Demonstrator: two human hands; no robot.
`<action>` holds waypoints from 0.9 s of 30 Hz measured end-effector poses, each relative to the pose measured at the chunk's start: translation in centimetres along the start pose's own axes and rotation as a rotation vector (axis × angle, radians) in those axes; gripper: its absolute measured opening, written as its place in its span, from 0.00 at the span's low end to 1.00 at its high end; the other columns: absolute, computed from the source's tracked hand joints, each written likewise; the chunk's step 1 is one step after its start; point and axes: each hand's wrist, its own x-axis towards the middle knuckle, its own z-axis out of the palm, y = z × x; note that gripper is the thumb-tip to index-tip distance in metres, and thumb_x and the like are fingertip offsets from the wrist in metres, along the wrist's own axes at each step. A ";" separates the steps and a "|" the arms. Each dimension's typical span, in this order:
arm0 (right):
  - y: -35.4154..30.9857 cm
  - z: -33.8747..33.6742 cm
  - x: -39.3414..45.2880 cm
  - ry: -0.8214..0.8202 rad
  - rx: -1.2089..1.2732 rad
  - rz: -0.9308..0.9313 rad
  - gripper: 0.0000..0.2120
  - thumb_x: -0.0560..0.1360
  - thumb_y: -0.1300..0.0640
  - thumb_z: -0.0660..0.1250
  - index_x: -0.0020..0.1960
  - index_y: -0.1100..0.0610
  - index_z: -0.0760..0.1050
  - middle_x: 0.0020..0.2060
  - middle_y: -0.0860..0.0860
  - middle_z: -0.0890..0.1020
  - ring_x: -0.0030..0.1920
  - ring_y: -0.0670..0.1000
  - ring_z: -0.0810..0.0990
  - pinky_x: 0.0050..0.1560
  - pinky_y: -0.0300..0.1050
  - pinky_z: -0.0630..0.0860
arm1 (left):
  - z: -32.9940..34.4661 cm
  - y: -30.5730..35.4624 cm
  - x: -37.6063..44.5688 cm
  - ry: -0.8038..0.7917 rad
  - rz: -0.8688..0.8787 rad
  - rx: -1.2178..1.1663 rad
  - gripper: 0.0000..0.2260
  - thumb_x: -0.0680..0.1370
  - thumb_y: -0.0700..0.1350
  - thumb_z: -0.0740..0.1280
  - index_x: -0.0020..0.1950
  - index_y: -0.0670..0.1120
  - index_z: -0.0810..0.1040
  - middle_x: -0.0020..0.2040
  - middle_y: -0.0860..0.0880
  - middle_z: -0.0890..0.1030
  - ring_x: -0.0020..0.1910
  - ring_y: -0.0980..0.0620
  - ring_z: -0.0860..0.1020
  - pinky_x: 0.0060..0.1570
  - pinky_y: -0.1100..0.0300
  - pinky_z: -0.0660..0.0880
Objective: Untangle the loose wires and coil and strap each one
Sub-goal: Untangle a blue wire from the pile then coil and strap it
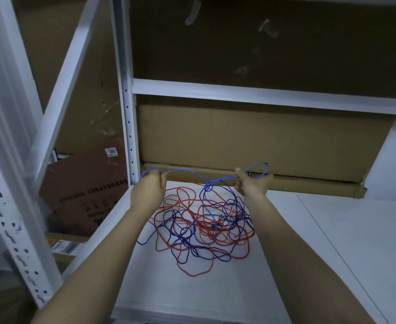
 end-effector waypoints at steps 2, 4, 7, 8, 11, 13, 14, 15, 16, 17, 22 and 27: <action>-0.4 -0.2 0.0 -0.038 0.080 0.042 0.48 0.68 0.64 0.76 0.76 0.51 0.47 0.63 0.56 0.71 0.33 0.52 0.81 0.39 0.48 0.81 | -0.1 0.1 -0.2 0.023 0.022 -0.008 0.13 0.84 0.48 0.53 0.44 0.42 0.66 0.31 0.47 0.68 0.30 0.43 0.68 0.27 0.56 0.58; -0.3 -0.4 0.1 0.007 -0.011 -0.046 0.54 0.66 0.64 0.78 0.77 0.52 0.44 0.71 0.57 0.65 0.55 0.56 0.80 0.53 0.49 0.78 | -0.1 0.2 -0.4 0.030 0.037 -0.023 0.13 0.84 0.48 0.54 0.43 0.42 0.66 0.30 0.48 0.67 0.30 0.44 0.67 0.27 0.56 0.58; -0.2 -1.0 -0.6 0.165 -0.472 -0.335 0.53 0.66 0.55 0.78 0.78 0.54 0.45 0.73 0.60 0.56 0.72 0.61 0.59 0.69 0.53 0.61 | -0.1 0.7 -0.6 0.025 0.041 -0.049 0.13 0.84 0.48 0.54 0.43 0.42 0.66 0.30 0.48 0.65 0.30 0.44 0.66 0.28 0.55 0.57; -0.1 -1.2 -1.1 0.179 -0.690 -0.479 0.48 0.69 0.51 0.76 0.78 0.53 0.49 0.73 0.60 0.56 0.72 0.62 0.56 0.71 0.56 0.57 | -0.1 0.9 -0.7 0.025 0.038 -0.063 0.14 0.84 0.48 0.53 0.43 0.42 0.66 0.30 0.48 0.65 0.30 0.43 0.66 0.28 0.55 0.57; 0.3 -1.5 -2.4 -0.068 -1.340 -0.950 0.26 0.78 0.43 0.60 0.74 0.45 0.61 0.75 0.54 0.59 0.74 0.59 0.54 0.72 0.60 0.46 | -0.2 2.0 -0.6 0.021 0.022 -0.151 0.14 0.84 0.48 0.54 0.42 0.41 0.66 0.31 0.48 0.65 0.31 0.43 0.66 0.29 0.54 0.56; 0.8 -1.2 -3.1 -0.377 -1.612 -1.042 0.23 0.80 0.39 0.51 0.74 0.42 0.61 0.75 0.51 0.60 0.74 0.56 0.54 0.71 0.59 0.46 | -0.5 3.1 -0.5 -0.008 0.009 -0.209 0.15 0.84 0.48 0.54 0.40 0.42 0.66 0.30 0.48 0.66 0.31 0.44 0.66 0.29 0.54 0.55; 1.3 -1.0 -3.4 -0.492 -1.705 -1.045 0.24 0.81 0.39 0.49 0.75 0.43 0.60 0.74 0.51 0.61 0.74 0.55 0.55 0.71 0.58 0.48 | -0.7 3.6 -0.4 -0.037 0.008 -0.241 0.17 0.84 0.48 0.54 0.38 0.42 0.66 0.29 0.47 0.66 0.31 0.45 0.66 0.30 0.54 0.56; 1.7 -0.8 -3.7 -0.566 -1.777 -1.041 0.25 0.81 0.39 0.49 0.75 0.46 0.59 0.74 0.51 0.63 0.73 0.55 0.57 0.71 0.58 0.50 | -0.9 4.1 -0.4 -0.079 0.005 -0.298 0.18 0.83 0.49 0.55 0.36 0.43 0.65 0.28 0.47 0.66 0.30 0.46 0.65 0.31 0.55 0.57; 2.2 -0.7 -4.0 -0.605 -1.833 -1.031 0.25 0.81 0.41 0.50 0.75 0.48 0.59 0.73 0.50 0.65 0.72 0.55 0.60 0.70 0.59 0.51 | -1.1 4.6 -0.3 -0.131 -0.006 -0.392 0.19 0.83 0.49 0.55 0.34 0.43 0.65 0.28 0.46 0.66 0.29 0.47 0.65 0.33 0.56 0.59; 2.8 -0.5 -4.3 -0.618 -1.860 -1.015 0.25 0.81 0.42 0.51 0.75 0.50 0.59 0.72 0.50 0.67 0.70 0.54 0.63 0.71 0.60 0.51 | -1.3 5.0 -0.2 -0.186 -0.029 -0.517 0.19 0.83 0.49 0.56 0.34 0.43 0.67 0.27 0.47 0.67 0.28 0.48 0.64 0.34 0.57 0.60; 4.1 0.3 -5.5 -0.482 -1.446 -0.950 0.17 0.81 0.43 0.54 0.56 0.47 0.79 0.53 0.45 0.81 0.58 0.50 0.75 0.70 0.64 0.42 | -2.5 5.4 -0.2 -0.313 -0.235 -1.004 0.17 0.83 0.47 0.56 0.35 0.45 0.70 0.21 0.55 0.65 0.23 0.55 0.62 0.32 0.61 0.64; 3.9 0.0 -4.6 -0.484 -0.782 -0.481 0.09 0.76 0.54 0.68 0.54 0.55 0.82 0.48 0.51 0.81 0.49 0.51 0.77 0.48 0.43 0.70 | -3.1 3.6 -0.6 -0.259 -0.297 -1.153 0.16 0.84 0.46 0.55 0.37 0.45 0.69 0.21 0.55 0.62 0.20 0.58 0.60 0.25 0.67 0.64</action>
